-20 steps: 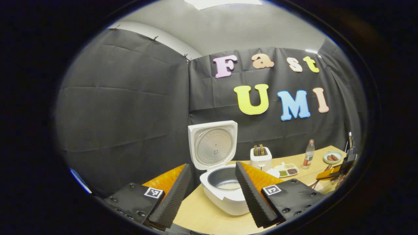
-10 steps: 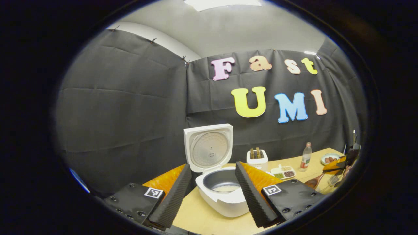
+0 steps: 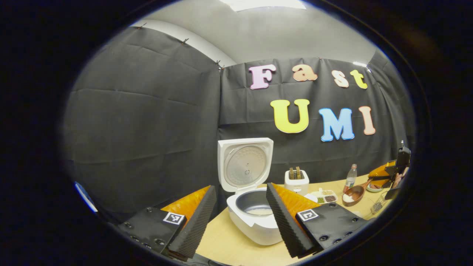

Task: Close the left gripper, press the button to open the rice cooker; take a wooden spoon from the chopstick holder with the right hand, scoop a spoonful of rice and pour it into the rice cooker, then put the wooden spoon back into the chopstick holder.

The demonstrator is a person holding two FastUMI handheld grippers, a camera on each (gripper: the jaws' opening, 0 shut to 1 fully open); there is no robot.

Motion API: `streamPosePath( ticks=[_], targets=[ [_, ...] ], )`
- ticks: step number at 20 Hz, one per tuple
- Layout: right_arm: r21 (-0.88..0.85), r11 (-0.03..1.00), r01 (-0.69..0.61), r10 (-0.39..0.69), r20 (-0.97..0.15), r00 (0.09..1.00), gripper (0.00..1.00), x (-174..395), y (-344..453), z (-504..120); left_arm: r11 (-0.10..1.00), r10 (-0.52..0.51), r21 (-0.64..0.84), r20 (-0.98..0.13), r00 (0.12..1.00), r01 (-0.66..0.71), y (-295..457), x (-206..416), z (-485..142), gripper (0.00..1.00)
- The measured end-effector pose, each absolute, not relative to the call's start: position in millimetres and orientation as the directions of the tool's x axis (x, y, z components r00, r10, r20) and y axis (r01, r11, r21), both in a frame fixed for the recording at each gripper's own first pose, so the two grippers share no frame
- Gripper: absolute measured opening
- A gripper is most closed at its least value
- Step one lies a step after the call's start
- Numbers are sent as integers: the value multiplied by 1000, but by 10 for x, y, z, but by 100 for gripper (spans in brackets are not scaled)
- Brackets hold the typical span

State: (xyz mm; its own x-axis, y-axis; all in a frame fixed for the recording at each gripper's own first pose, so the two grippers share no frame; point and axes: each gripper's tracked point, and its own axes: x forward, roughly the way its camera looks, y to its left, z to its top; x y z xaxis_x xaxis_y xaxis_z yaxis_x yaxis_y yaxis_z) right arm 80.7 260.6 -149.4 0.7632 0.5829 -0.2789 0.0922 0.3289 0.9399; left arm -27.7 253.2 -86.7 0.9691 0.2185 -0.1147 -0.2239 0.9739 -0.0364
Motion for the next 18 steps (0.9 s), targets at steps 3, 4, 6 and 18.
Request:
streamPosePath(
  ticks=[3, 4, 6, 18],
  targets=[
    [952, 293, 90, 600, -256, 758, 14, 893, 2830, -1376, 965, 246, -63, -127, 961, -255, 2693, -340, -930, 95],
    [955, 285, 87, 607, -250, 754, 14, 926, 2902, -1344, 961, 257, -70, -131, 958, -267, 2757, -369, -942, 95],
    [958, 275, 78, 622, -239, 745, 14, 986, 3076, -1283, 954, 281, -70, -140, 950, -292, 2869, -427, -1007, 95],
    [968, 252, 19, 712, -199, 673, 14, 1211, 4112, -1044, 926, 365, -30, -172, 915, -375, 3219, -750, -1180, 95]
  ],
)
